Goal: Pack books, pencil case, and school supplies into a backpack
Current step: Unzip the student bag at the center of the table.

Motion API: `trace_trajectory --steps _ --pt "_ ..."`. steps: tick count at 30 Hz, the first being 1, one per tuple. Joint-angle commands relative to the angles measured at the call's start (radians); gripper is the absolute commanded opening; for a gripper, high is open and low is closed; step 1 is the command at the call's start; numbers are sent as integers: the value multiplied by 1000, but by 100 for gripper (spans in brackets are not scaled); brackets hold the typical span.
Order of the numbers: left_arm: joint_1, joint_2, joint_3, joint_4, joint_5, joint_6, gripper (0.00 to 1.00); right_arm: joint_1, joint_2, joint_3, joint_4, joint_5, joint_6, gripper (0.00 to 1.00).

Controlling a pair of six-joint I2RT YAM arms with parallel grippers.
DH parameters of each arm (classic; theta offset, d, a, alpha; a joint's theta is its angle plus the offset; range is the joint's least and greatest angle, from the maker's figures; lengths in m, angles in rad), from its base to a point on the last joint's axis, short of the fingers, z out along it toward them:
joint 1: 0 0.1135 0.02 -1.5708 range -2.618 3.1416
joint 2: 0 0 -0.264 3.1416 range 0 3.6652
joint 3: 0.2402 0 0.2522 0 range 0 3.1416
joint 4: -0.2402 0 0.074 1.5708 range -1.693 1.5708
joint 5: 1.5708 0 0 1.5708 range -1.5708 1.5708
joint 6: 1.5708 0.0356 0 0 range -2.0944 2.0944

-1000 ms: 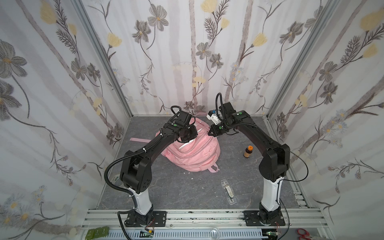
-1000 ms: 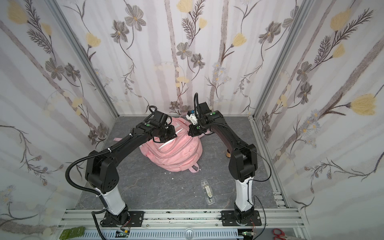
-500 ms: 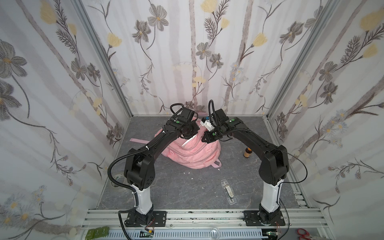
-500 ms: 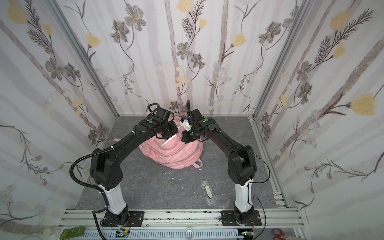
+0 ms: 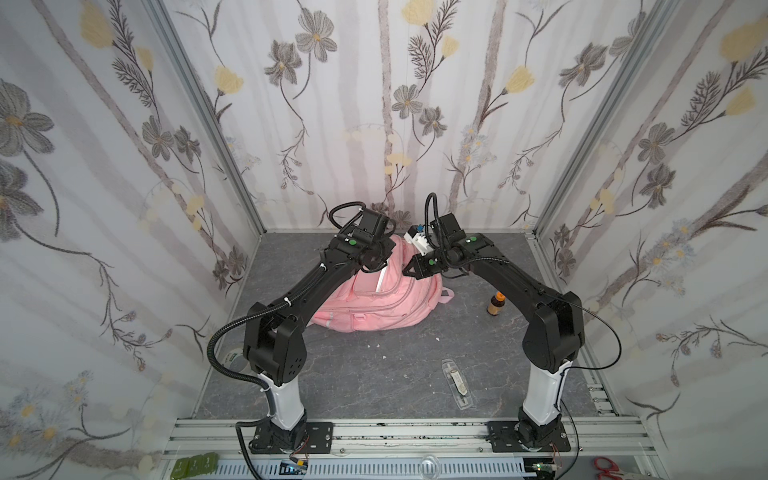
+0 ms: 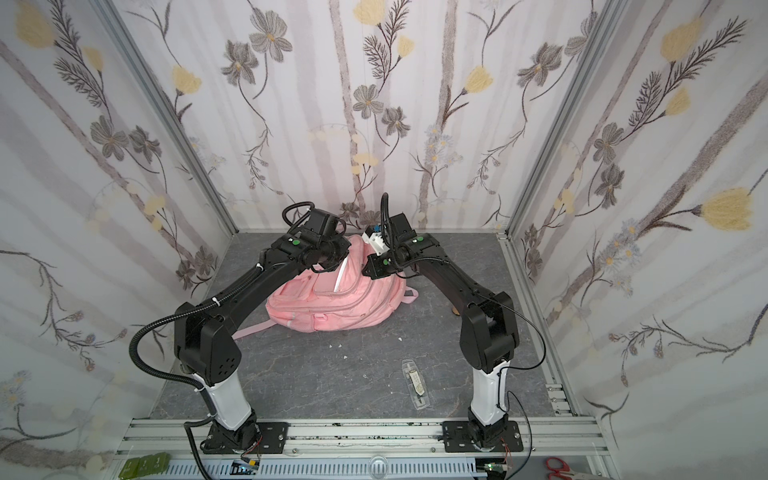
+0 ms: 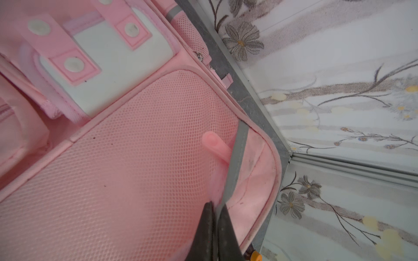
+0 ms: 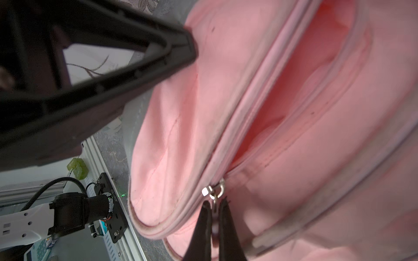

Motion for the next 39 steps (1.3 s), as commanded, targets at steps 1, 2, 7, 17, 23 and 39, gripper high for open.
trace_trajectory --steps 1,2,7,17,23,39 --pt "1 20 62 83 -161 -69 0 13 -27 -33 19 -41 21 0" --pt "1 33 87 67 -177 -73 0 16 -36 -49 26 -35 23 0" --pt "1 95 206 -55 -247 -145 0 39 -88 -128 65 -18 49 0" --pt "-29 205 378 -217 -343 -341 0 102 -171 -271 247 4 187 0" --pt "-56 245 438 -290 -354 -454 0 145 -168 -295 332 29 245 0" --pt "-70 300 482 -341 -291 -729 0 120 -234 -538 702 85 468 0"
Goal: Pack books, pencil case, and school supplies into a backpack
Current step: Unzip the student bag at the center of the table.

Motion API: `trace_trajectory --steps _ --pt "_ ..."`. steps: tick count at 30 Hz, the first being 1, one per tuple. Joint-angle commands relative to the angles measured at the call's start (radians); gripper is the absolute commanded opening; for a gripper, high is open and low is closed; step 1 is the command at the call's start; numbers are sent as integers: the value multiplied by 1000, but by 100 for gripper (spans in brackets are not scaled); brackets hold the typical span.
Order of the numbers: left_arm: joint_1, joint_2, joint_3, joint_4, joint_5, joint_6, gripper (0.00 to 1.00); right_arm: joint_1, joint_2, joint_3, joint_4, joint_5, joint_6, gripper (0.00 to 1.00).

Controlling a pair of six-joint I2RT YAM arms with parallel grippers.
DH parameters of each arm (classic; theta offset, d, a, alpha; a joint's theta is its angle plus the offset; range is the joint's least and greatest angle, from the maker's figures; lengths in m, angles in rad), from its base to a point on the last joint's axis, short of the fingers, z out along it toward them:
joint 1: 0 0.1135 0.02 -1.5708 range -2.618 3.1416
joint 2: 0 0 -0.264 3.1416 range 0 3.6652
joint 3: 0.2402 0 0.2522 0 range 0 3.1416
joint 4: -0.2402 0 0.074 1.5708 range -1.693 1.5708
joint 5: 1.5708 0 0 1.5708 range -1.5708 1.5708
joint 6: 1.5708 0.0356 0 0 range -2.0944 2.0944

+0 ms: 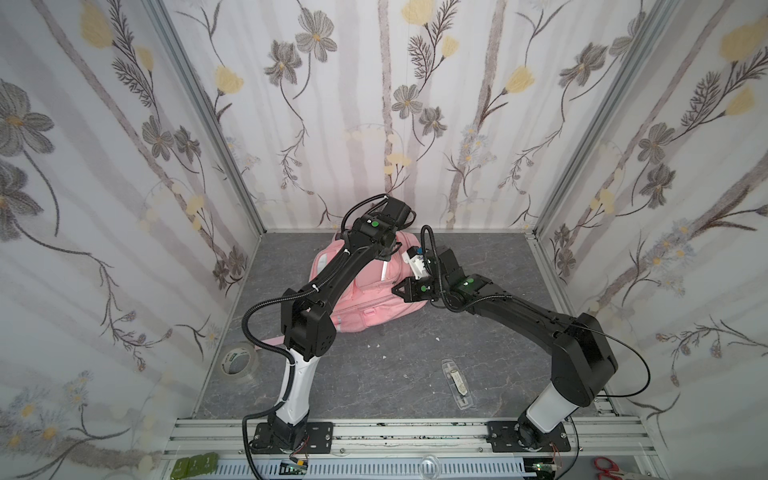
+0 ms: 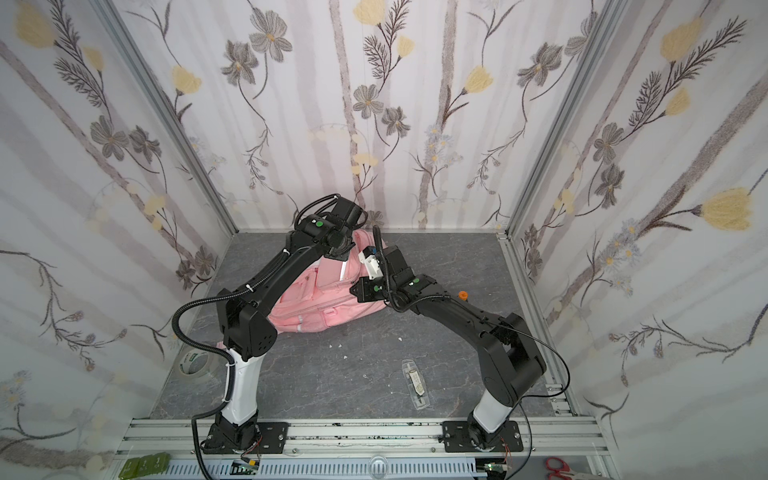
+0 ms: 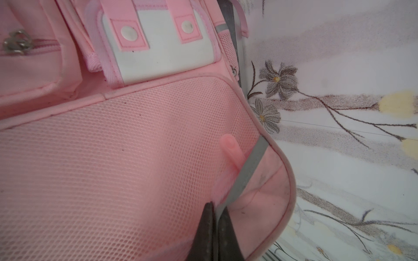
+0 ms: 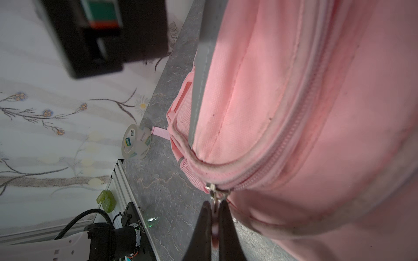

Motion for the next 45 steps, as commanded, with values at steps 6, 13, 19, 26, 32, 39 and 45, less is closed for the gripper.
trace_trajectory --steps 6,13,19,26,32,39,45 --pt "-14 28 17 83 4 -138 0 0 21 -74 313 -64 192 0" --pt "-22 32 10 99 16 -170 0 3 17 -172 582 -161 360 0" --pt "-14 40 9 111 -3 -195 0 9 4 -176 617 -183 385 0" --pt "-19 -5 -51 105 28 -190 0 -22 -39 -172 360 52 267 0" --pt "-23 -53 -174 160 58 -217 0 6 35 -89 395 -63 294 0" --pt "33 -55 -205 265 150 43 0 -37 -24 -70 145 -1 157 32" --pt "85 -99 -466 623 408 175 24 -67 -81 -11 -152 78 -49 52"
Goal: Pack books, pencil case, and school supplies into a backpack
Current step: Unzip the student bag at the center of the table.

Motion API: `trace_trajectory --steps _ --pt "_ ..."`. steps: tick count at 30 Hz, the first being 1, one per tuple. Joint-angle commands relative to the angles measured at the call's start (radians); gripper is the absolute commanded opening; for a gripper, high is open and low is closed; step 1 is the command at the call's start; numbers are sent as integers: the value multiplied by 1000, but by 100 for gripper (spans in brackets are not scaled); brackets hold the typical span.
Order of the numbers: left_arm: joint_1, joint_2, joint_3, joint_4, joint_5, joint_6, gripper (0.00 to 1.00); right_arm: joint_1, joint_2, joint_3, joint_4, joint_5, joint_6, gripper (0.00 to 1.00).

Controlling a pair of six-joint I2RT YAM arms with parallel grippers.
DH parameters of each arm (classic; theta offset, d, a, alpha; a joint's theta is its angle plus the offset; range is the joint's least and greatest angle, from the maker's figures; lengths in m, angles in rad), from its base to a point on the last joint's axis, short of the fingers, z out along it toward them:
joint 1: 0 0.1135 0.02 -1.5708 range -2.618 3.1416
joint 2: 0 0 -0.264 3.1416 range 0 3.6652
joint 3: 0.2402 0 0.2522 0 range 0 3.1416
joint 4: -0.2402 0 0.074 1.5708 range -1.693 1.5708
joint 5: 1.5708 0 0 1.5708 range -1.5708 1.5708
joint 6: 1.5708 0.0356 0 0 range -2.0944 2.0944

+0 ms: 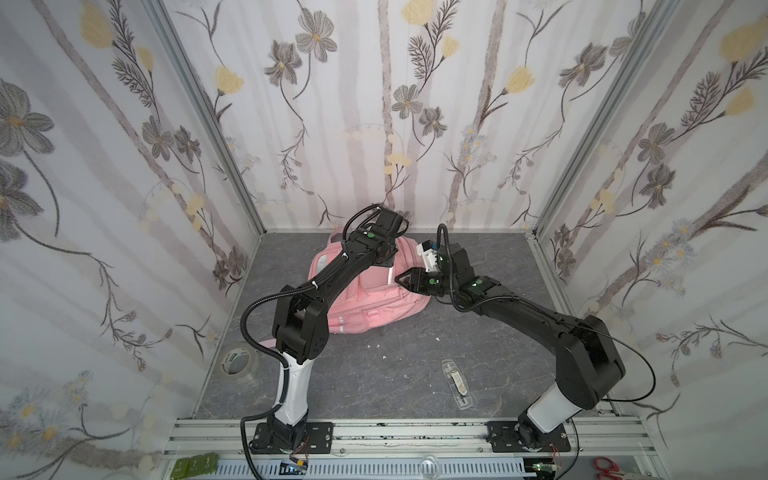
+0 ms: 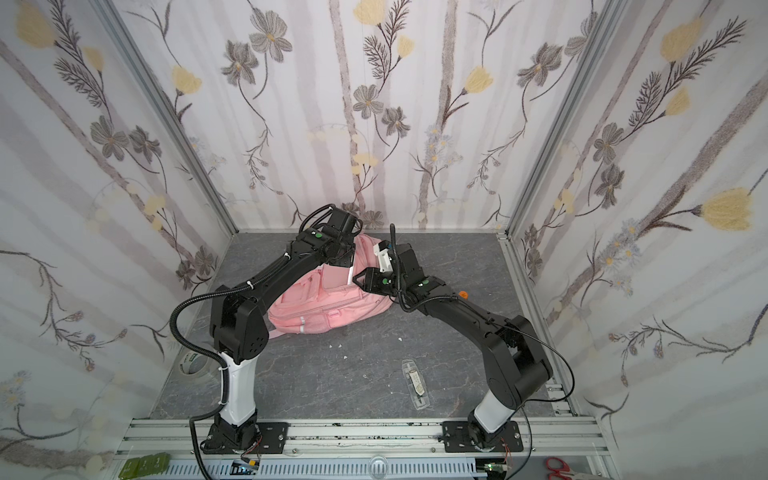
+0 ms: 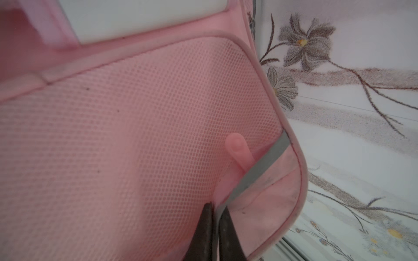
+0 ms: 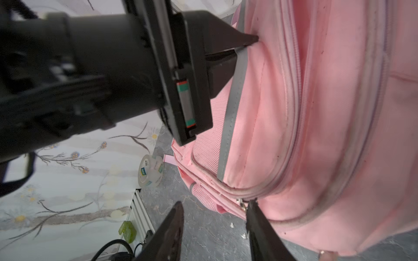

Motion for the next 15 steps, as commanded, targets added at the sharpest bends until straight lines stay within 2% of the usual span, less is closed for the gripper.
trace_trajectory --steps 1,3,5,7,9,12,15 --pt "15 -10 -64 182 172 130 25 -8 -43 -4 -184 78 -146 54" --pt "20 -24 -99 159 198 184 26 -12 -80 -26 -220 109 -172 56" --pt "22 -63 -150 145 172 234 31 -12 -107 -37 -262 140 -190 56" --pt "24 -104 -181 112 124 300 46 -11 -140 -55 -297 173 -207 57" --pt "27 -125 -158 31 78 375 66 -7 -210 -119 -301 219 -204 57" --pt "28 -132 -111 -6 62 482 79 2 -326 -269 -258 274 -169 60" --pt "27 -138 -72 -22 55 572 81 40 -403 -361 -277 316 -167 65"
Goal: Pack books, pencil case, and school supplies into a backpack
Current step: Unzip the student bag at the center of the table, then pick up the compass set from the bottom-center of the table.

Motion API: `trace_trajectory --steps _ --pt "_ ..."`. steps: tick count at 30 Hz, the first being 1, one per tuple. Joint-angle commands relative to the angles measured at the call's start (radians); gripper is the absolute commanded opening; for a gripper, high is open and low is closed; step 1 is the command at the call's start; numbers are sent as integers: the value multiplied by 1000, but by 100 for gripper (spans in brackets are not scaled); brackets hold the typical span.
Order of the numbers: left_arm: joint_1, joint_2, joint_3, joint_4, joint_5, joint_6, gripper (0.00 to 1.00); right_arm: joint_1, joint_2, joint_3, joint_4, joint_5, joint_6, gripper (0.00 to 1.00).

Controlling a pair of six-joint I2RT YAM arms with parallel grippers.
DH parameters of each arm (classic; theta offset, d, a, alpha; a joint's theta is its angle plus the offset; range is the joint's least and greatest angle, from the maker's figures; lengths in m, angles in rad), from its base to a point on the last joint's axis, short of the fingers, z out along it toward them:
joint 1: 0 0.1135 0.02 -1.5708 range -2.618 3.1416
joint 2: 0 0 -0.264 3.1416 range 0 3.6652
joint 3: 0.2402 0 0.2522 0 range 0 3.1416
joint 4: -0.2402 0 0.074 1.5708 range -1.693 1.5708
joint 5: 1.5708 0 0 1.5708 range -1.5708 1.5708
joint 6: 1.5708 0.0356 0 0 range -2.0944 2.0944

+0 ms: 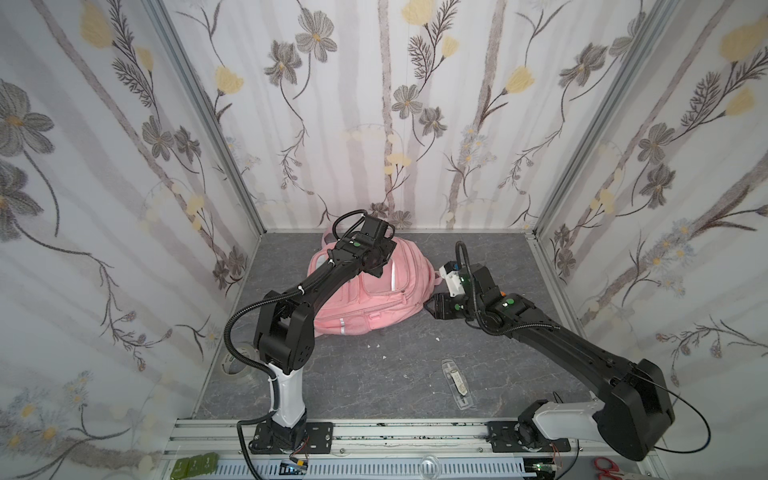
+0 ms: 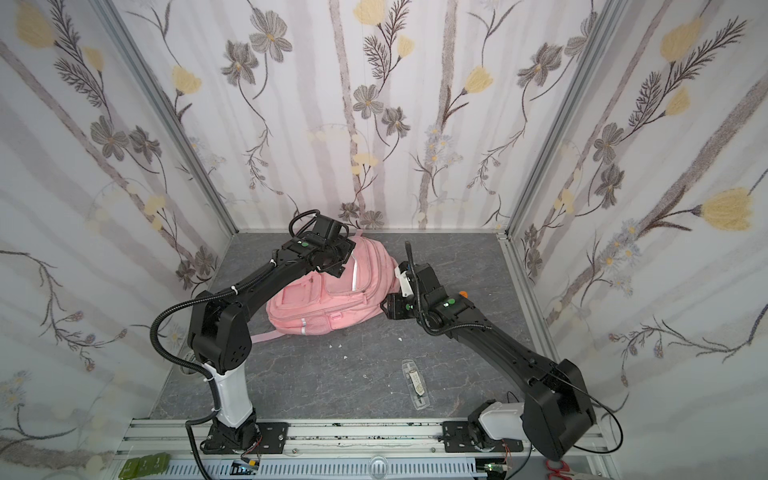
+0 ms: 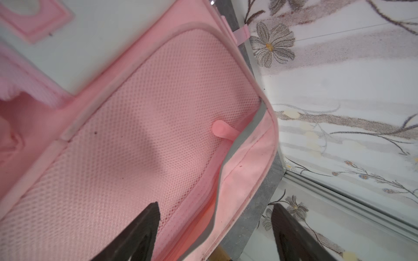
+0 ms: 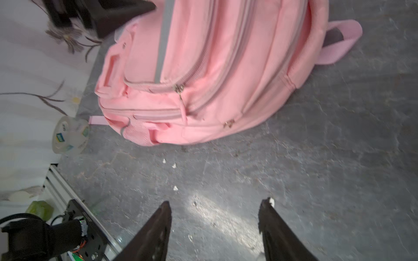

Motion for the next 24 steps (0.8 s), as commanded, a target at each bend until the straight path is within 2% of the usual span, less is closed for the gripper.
trace_trajectory --steps 1,8,11,15,19,24 --pt "-3 -18 39 -59 -53 175 81 35 -45 -54 -26 82 2 65" --pt "-25 -133 56 -131 -249 445 80 139 -107 -167 -181 145 124 68" --pt "-34 -201 45 -134 -272 550 80 177 -150 -242 -154 173 188 77" --pt "-42 -298 -14 -119 -275 692 80 189 -124 -288 -122 203 231 78" --pt "-52 -394 -131 -78 -275 784 80 225 -70 -282 -110 209 219 78" --pt "-64 -509 -225 -101 -269 775 80 283 5 -272 -162 228 213 78"
